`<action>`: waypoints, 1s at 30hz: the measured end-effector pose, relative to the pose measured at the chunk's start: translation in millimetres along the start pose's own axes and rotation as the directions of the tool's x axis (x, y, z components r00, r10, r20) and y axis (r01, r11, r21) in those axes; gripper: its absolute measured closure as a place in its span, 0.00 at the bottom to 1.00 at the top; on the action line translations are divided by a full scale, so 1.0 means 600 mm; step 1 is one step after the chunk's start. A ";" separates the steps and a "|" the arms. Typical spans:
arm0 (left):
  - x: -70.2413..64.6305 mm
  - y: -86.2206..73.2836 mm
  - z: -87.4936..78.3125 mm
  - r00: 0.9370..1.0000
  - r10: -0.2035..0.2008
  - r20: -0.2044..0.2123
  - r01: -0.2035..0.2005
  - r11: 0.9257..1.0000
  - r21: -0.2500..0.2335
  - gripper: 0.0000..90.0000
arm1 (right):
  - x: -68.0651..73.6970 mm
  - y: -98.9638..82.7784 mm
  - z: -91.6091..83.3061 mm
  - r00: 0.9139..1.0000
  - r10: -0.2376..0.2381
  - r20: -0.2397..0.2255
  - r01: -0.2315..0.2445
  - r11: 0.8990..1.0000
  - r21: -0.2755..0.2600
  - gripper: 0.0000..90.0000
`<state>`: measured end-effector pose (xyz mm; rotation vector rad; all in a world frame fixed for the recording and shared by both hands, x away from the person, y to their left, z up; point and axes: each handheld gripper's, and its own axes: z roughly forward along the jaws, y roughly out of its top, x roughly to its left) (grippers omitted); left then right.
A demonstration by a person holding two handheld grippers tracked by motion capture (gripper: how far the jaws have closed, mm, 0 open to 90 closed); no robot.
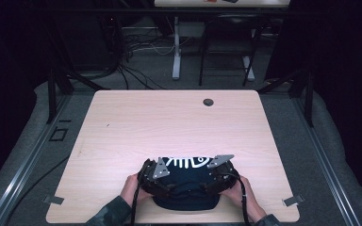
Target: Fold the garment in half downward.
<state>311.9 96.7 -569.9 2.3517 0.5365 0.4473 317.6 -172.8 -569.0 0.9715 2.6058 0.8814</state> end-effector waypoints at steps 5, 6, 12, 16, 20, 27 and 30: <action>0.007 0.002 -0.002 1.000 -0.030 0.009 0.030 1.000 -0.005 0.07 | 0.000 0.001 -0.003 1.000 -0.004 0.006 0.004 1.000 -0.008 0.03; 0.008 0.003 -0.004 0.999 -0.037 0.004 0.037 0.999 -0.013 0.05 | 0.000 0.002 -0.005 1.000 -0.003 0.009 0.003 1.000 -0.010 0.00; 0.009 0.013 -0.028 0.998 -0.064 0.013 0.064 0.996 -0.060 0.00 | 0.001 0.008 -0.028 1.000 -0.002 0.004 0.002 0.998 -0.055 0.00; 0.015 0.014 -0.045 0.997 -0.074 -0.018 0.072 0.994 -0.085 0.00 | -0.001 0.009 -0.062 1.000 0.002 0.023 0.000 0.994 -0.107 0.00; 0.034 0.000 -0.060 0.992 -0.112 -0.058 0.106 0.990 -0.094 0.00 | -0.009 0.003 -0.082 0.999 0.024 0.048 -0.017 0.990 -0.137 0.00; 0.079 -0.055 -0.079 0.965 -0.215 -0.153 0.207 0.976 -0.066 0.00 | -0.053 -0.035 -0.110 0.987 0.115 0.116 -0.098 0.985 -0.142 0.00; 0.095 -0.075 -0.080 0.952 -0.247 -0.180 0.243 0.969 -0.045 0.00 | -0.073 -0.057 -0.113 0.977 0.151 0.150 -0.131 0.982 -0.133 0.00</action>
